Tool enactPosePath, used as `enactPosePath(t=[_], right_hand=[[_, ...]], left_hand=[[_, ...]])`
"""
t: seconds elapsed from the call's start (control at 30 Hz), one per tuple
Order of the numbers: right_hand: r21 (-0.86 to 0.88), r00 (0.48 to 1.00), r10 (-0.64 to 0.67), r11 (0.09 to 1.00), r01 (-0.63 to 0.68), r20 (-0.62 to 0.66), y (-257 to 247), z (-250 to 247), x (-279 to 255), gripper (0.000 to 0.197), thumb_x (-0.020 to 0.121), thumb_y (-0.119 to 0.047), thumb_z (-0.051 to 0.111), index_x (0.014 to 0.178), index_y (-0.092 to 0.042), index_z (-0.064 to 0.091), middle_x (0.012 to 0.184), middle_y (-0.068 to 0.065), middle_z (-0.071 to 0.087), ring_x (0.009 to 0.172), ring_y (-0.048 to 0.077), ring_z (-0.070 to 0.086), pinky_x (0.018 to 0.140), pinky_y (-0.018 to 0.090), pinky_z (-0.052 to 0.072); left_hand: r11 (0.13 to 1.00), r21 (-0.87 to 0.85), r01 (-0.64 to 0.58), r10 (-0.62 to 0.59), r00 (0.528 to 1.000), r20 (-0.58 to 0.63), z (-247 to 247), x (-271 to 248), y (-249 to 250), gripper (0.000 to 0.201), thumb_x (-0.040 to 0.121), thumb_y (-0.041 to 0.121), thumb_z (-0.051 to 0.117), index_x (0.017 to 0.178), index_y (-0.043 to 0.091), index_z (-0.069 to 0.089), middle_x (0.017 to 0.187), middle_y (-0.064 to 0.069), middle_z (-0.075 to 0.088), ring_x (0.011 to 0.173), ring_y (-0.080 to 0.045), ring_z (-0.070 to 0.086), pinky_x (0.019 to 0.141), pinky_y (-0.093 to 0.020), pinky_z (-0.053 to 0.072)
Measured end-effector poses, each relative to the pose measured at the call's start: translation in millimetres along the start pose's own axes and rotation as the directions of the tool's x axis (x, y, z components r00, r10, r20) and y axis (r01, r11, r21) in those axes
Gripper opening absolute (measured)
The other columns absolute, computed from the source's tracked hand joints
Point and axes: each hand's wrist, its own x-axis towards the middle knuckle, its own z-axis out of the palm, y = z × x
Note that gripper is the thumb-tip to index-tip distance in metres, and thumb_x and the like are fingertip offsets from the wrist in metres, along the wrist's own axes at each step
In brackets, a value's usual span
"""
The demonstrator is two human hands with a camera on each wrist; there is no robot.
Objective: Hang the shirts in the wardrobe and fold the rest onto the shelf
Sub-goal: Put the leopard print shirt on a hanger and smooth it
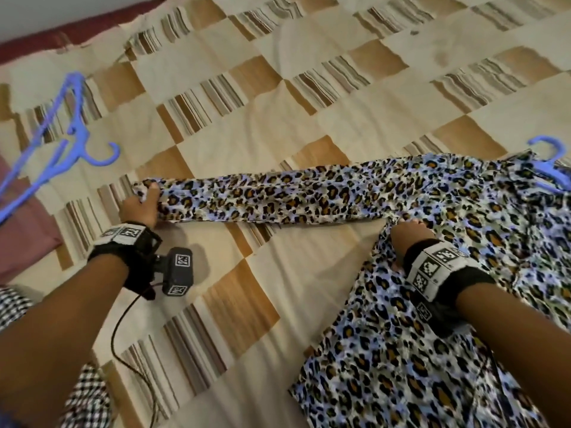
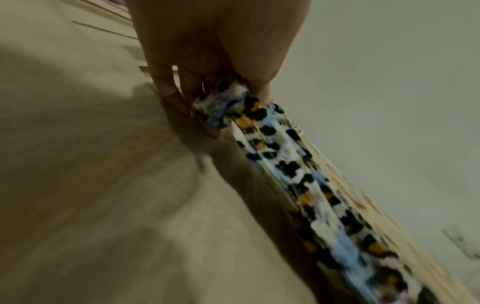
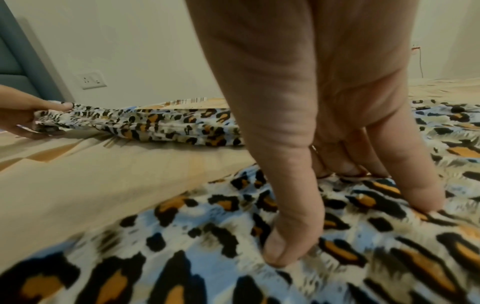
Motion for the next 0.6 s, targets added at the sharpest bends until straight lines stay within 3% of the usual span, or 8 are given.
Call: enactPosePath(t=[0.03,0.13,0.23,0.4,0.5,0.57,0.6], right_hand=[[-0.006,1.0,-0.003,1.0,0.003,-0.011,1.4,1.1,-0.4,0.04,0.098,-0.014,0.044,0.136,0.0,0.042,0.147,0.019,0.034,0.137,0.038,0.028,0.113,0.044,0.026],[-0.004,0.999,-0.002,1.0,0.002,-0.033,2.2,2.5,2.2,0.038,0.098,-0.015,0.046,0.133,-0.001,0.045,0.144,0.018,0.038,0.136,0.037,0.03,0.112,0.043,0.028],[0.006,0.999,-0.002,1.0,0.003,-0.035,1.0,2.9,3.3,0.039,0.097,-0.017,0.048,0.133,-0.002,0.046,0.143,0.018,0.039,0.135,0.037,0.031,0.111,0.043,0.03],[-0.013,0.998,-0.017,1.0,0.017,-0.063,-0.2,3.0,3.2,0.04,0.097,-0.019,0.048,0.134,-0.003,0.045,0.143,0.018,0.041,0.135,0.038,0.032,0.11,0.044,0.031],[-0.013,0.994,-0.017,1.0,0.015,-0.106,-1.8,4.2,-2.6,0.037,0.096,-0.016,0.05,0.13,0.0,0.048,0.139,0.018,0.045,0.133,0.037,0.035,0.109,0.044,0.034],[-0.018,0.991,-0.009,1.0,0.007,-0.132,-3.0,3.0,-9.9,0.039,0.096,-0.016,0.05,0.131,0.001,0.046,0.14,0.018,0.043,0.134,0.037,0.034,0.109,0.043,0.034],[-0.018,0.992,0.006,1.0,-0.008,-0.126,-3.9,1.3,-14.7,0.04,0.097,-0.017,0.049,0.132,0.0,0.045,0.14,0.017,0.042,0.133,0.036,0.036,0.106,0.043,0.036]], left_hand=[[1.0,-0.015,-0.007,0.007,1.0,0.02,-2.1,5.7,-1.0,0.059,0.095,0.044,0.047,0.102,-0.015,0.055,0.106,-0.033,0.056,0.108,-0.043,0.053,0.082,-0.042,0.038],[0.998,-0.063,-0.009,0.017,0.992,0.124,-0.1,14.2,-1.3,0.068,0.089,0.054,0.051,0.13,0.0,0.05,0.134,-0.02,0.051,0.124,-0.034,0.047,0.102,-0.038,0.036],[0.997,-0.07,0.011,0.005,0.977,0.215,-1.7,10.6,3.0,0.057,0.087,0.043,0.061,0.129,0.004,0.053,0.128,-0.013,0.054,0.118,-0.031,0.051,0.092,-0.032,0.039],[0.986,-0.149,-0.07,0.084,0.993,0.087,-7.7,18.5,-9.6,0.047,0.085,0.03,0.067,0.12,0.001,0.058,0.115,-0.016,0.062,0.107,-0.028,0.059,0.091,-0.038,0.047],[0.974,-0.164,-0.155,0.157,0.988,-0.003,-8.2,21.3,-9.2,0.039,0.089,0.024,0.062,0.116,-0.004,0.057,0.111,-0.02,0.061,0.099,-0.034,0.06,0.08,-0.032,0.048],[0.972,-0.113,-0.205,0.2,0.978,-0.057,-9.4,23.8,-5.2,0.024,0.092,0.022,0.059,0.107,0.003,0.059,0.1,-0.018,0.058,0.077,-0.023,0.06,0.068,-0.022,0.051],[0.977,-0.09,-0.194,0.187,0.979,-0.084,-9.8,27.0,-6.2,0.013,0.093,0.021,0.058,0.097,0.01,0.057,0.098,-0.017,0.056,0.074,-0.015,0.061,0.068,-0.019,0.051]])
